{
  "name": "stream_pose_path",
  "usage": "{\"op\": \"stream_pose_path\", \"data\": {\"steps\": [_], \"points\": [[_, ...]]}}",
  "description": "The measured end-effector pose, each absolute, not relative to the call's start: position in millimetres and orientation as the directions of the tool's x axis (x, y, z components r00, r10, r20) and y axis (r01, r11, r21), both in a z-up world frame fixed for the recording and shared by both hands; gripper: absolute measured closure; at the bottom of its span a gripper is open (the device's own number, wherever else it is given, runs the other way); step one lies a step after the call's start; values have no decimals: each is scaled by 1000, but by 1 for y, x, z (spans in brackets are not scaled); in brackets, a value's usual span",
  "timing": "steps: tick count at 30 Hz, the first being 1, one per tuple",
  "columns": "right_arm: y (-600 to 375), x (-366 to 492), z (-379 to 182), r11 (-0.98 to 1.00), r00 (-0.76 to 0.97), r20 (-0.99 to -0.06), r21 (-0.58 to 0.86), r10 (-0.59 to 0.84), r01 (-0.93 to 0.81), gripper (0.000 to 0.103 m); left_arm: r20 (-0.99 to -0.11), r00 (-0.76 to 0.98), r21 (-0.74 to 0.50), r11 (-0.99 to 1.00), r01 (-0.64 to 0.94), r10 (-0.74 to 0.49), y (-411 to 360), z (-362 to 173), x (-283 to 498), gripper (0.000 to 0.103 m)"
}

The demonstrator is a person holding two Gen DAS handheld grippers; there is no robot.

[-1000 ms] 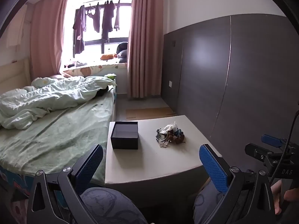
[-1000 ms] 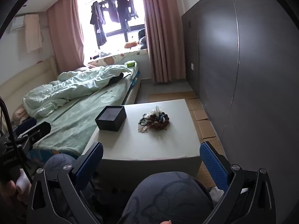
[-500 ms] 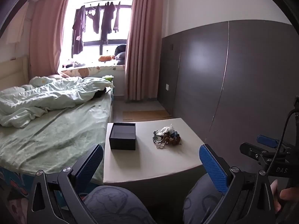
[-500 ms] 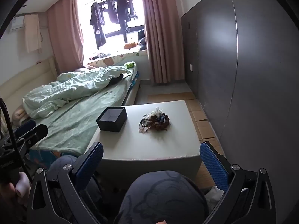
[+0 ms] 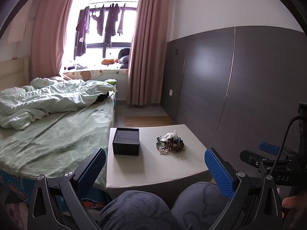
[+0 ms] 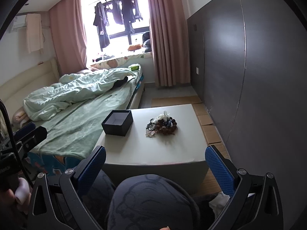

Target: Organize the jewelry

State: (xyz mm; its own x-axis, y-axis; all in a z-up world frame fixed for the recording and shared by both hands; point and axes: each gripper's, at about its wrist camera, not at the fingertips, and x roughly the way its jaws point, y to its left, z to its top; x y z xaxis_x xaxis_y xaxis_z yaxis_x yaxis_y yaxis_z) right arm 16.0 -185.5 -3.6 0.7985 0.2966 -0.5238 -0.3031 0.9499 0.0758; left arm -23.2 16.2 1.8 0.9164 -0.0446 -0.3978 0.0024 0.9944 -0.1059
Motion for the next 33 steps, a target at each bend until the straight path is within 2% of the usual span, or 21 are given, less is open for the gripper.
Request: {"op": "stream_pose_path", "data": {"steps": [33], "points": [[-189,12,-5,960,814,-511,93,274,-265,0,-394,913,-115,991,63,-104,9,14,-24,0]]}}
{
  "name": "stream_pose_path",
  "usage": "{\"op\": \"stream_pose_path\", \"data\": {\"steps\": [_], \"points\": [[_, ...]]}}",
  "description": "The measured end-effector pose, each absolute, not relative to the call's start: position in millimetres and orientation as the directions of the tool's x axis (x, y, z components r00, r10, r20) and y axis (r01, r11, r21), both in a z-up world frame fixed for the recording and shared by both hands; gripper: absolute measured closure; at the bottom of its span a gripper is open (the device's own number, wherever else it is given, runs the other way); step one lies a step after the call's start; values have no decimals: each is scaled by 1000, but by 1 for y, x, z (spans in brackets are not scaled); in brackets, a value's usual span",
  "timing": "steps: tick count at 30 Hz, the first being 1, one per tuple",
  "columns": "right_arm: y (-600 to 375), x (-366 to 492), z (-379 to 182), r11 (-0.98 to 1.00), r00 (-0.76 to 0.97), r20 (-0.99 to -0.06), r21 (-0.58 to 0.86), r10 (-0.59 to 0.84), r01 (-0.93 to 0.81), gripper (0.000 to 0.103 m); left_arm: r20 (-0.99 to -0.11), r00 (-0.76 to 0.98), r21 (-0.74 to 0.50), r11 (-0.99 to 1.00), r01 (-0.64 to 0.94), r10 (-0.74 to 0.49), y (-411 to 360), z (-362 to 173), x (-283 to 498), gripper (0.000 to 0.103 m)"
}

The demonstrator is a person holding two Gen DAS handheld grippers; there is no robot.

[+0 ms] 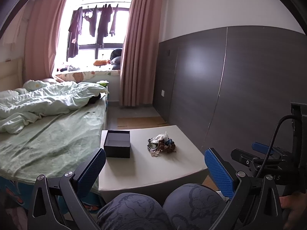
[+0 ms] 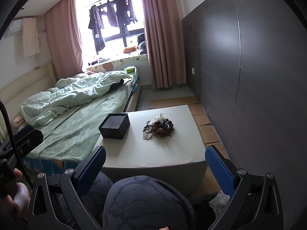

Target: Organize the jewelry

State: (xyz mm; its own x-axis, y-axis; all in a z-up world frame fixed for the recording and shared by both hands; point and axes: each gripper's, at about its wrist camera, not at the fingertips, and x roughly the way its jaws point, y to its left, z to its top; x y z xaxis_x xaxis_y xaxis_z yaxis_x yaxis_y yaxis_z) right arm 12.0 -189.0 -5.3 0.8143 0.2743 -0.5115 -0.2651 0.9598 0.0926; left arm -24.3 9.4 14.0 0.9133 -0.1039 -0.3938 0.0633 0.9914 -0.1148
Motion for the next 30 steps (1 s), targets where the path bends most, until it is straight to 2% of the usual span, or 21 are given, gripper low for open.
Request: {"op": "stream_pose_path", "data": {"steps": [17,30], "points": [[-189,13,-5,959,814,-511,93,275,-266,0,-405,908,-131,989,62,-111,13,16,-20,0],[-195,41,-12,963,815,-512,129,270,-238,0,-429,892,-130,987,95,-142,7,10,15,0]]}}
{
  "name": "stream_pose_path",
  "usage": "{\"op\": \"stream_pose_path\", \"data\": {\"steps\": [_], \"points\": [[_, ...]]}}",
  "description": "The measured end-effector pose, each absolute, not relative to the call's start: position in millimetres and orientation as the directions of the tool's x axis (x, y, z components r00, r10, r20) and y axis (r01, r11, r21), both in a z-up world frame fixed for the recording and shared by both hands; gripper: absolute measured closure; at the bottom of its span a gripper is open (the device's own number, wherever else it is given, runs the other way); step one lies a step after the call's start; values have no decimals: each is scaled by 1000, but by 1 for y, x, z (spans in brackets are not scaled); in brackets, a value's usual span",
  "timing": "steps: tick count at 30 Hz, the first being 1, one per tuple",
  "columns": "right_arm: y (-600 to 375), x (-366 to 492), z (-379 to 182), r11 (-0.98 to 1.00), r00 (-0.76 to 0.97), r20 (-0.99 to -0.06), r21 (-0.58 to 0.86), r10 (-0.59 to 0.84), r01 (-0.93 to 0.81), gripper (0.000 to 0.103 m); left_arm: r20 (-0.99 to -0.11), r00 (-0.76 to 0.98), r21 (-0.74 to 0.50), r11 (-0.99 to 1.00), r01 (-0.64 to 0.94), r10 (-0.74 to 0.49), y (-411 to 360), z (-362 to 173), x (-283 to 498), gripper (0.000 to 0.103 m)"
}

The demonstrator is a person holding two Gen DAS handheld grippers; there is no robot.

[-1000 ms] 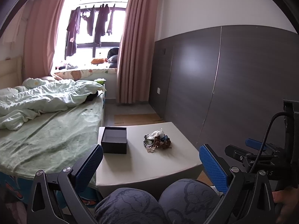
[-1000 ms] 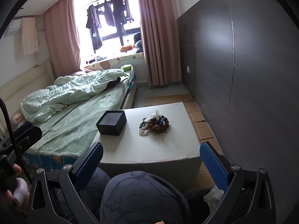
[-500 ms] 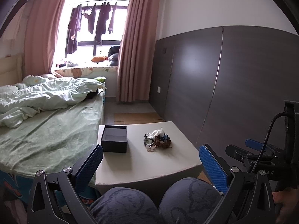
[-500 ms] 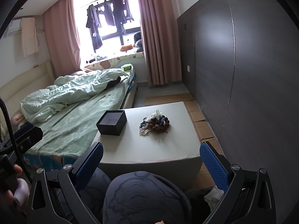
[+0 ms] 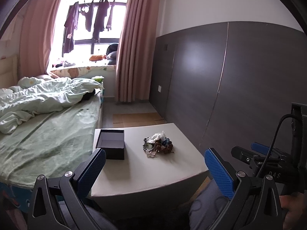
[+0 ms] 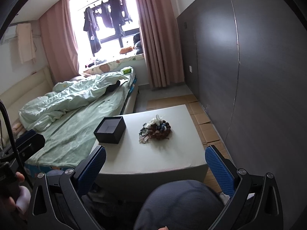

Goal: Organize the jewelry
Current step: 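Lower the left tool onto the jewelry pile with fingers open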

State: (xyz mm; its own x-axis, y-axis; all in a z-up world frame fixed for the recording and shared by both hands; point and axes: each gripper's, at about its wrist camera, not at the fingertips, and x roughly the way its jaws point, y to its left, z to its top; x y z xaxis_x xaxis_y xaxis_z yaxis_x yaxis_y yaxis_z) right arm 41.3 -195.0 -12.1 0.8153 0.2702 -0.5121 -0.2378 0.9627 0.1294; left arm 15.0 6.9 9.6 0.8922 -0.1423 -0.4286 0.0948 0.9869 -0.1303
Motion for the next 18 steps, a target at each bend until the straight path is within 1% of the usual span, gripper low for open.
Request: {"op": "stream_pose_path", "data": {"steps": [11,18], "points": [[-209,82,-16,965,818,-513,157,262,-211,0,-464,859,-168,974,153,-215,6,-3,69,0],[-216,123,-24,954,796,-529,213,295,-212,0,-520,807,-212,957,197,-281,12,-17,122,0]]}}
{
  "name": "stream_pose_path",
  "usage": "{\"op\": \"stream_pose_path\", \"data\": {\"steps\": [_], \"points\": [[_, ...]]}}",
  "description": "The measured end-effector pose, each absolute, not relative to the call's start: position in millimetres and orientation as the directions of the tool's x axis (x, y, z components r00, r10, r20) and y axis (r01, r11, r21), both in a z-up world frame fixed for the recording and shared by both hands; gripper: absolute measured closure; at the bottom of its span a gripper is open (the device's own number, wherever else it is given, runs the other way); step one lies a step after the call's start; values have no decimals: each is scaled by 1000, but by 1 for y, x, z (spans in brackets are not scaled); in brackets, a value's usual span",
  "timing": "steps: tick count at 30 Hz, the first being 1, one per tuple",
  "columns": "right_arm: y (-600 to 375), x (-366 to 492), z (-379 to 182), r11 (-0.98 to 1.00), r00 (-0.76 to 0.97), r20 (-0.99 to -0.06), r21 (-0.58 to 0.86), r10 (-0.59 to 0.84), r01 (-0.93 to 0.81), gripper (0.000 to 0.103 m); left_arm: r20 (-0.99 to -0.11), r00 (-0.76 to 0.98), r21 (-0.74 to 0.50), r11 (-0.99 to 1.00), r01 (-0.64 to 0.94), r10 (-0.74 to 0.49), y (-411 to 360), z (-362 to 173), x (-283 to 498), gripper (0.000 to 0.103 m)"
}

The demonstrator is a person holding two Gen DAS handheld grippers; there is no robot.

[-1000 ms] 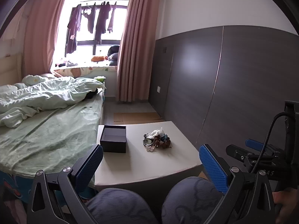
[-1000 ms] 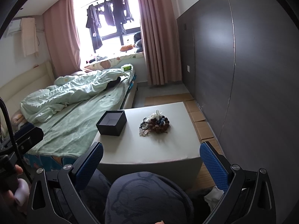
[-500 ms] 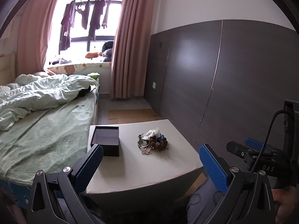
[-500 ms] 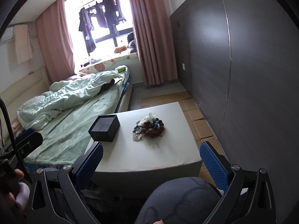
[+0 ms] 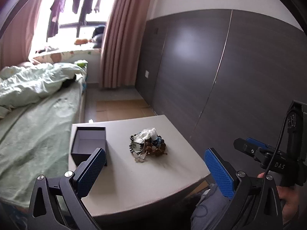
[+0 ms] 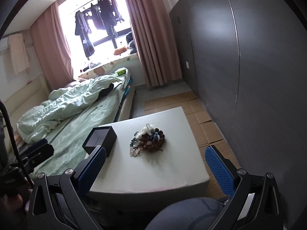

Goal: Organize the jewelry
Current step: 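Lower the left tool onto the jewelry pile with fingers open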

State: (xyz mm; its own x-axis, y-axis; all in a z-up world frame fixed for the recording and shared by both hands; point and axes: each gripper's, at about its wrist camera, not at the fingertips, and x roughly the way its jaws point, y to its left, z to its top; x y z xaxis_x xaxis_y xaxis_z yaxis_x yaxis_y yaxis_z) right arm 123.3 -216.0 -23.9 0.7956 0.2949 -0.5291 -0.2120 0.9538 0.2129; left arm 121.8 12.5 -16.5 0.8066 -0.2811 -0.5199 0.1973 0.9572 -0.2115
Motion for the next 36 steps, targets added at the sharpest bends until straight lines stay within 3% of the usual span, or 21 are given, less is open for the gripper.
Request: {"op": "stream_pose_path", "data": {"steps": [6,13,21,23,27,32,36], "points": [[-223,160,-38,949,775,-555,255,302,-187,0,-560,765,-216,947,236,-319,11,-29,162,3],[-232,192,-53,937,747,-583,313,320,-157,1,-634,684,-255,932,256,-362,11,-49,211,19],[-236,228,-75,921,704,-623,371,342,-119,19,-702,600,-271,923,275,-385,5,-74,263,26],[-237,236,-81,919,690,-638,382,342,-103,25,-721,565,-293,915,277,-401,3,-84,279,34],[-239,250,-88,909,675,-646,407,355,-89,26,-750,511,-316,907,279,-419,-3,-104,304,38],[-239,267,-96,902,657,-663,426,360,-65,27,-777,447,-376,896,235,-443,-2,-132,328,55],[-238,276,-102,897,647,-668,438,368,-58,27,-775,412,-436,877,202,-479,1,-151,336,58]]}}
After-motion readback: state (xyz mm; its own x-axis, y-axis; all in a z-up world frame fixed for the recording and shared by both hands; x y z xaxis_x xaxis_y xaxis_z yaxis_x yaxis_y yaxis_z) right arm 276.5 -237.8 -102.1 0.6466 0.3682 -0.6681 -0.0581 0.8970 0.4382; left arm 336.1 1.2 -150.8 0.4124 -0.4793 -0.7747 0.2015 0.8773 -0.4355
